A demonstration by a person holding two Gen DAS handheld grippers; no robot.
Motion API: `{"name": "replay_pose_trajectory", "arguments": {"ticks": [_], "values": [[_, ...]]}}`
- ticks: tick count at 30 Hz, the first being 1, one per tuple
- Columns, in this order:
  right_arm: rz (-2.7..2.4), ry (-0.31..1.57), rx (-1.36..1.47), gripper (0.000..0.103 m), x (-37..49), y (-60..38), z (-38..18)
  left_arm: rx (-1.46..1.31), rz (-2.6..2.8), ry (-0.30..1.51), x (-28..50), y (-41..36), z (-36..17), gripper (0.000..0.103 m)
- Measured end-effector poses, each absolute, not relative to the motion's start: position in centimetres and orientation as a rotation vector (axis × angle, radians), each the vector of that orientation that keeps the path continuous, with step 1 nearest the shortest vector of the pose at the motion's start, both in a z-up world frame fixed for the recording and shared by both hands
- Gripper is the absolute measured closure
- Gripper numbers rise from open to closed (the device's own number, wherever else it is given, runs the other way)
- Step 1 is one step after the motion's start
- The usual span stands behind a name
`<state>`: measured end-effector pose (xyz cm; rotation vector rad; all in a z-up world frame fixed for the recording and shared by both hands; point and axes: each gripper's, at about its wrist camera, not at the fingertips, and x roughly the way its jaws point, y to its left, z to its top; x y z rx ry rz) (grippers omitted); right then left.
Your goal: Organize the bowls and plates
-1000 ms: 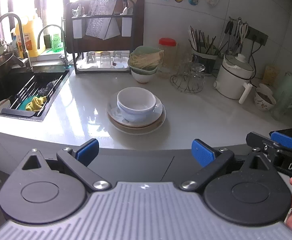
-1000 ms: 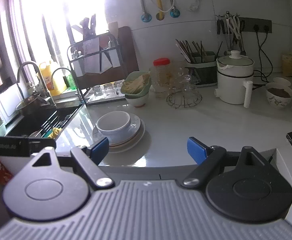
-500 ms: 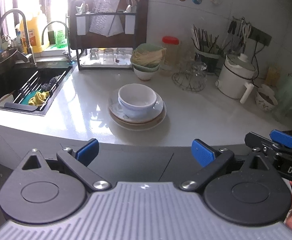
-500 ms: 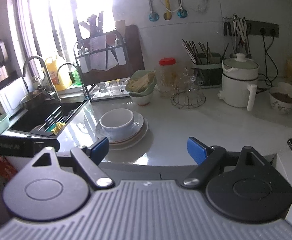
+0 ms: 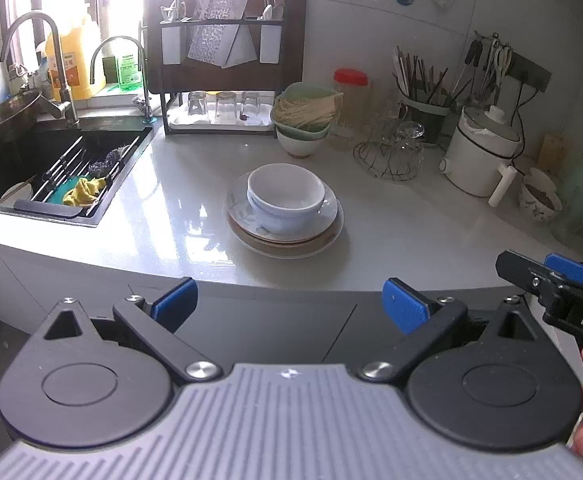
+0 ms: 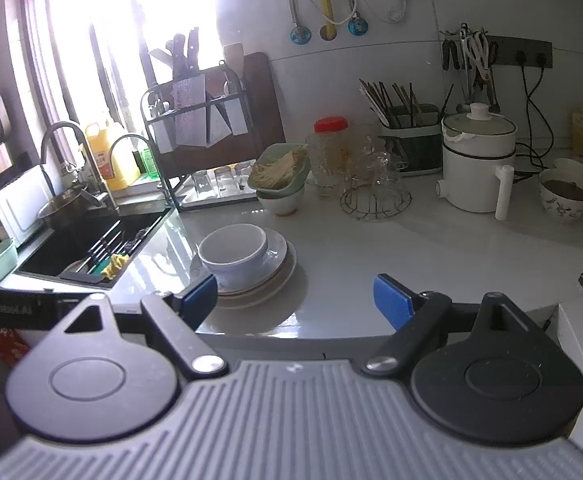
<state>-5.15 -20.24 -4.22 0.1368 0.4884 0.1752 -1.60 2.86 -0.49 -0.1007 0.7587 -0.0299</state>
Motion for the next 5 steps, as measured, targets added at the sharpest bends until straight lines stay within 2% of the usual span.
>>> {"name": "replay_pose_trajectory", "arguments": {"ticks": [5], "values": [[0.184,0.499,0.122,0.017,-4.59,-19.77,-4.38,-0.106,-0.035,0.757,-0.89,3.26,-0.62,0.002]]}}
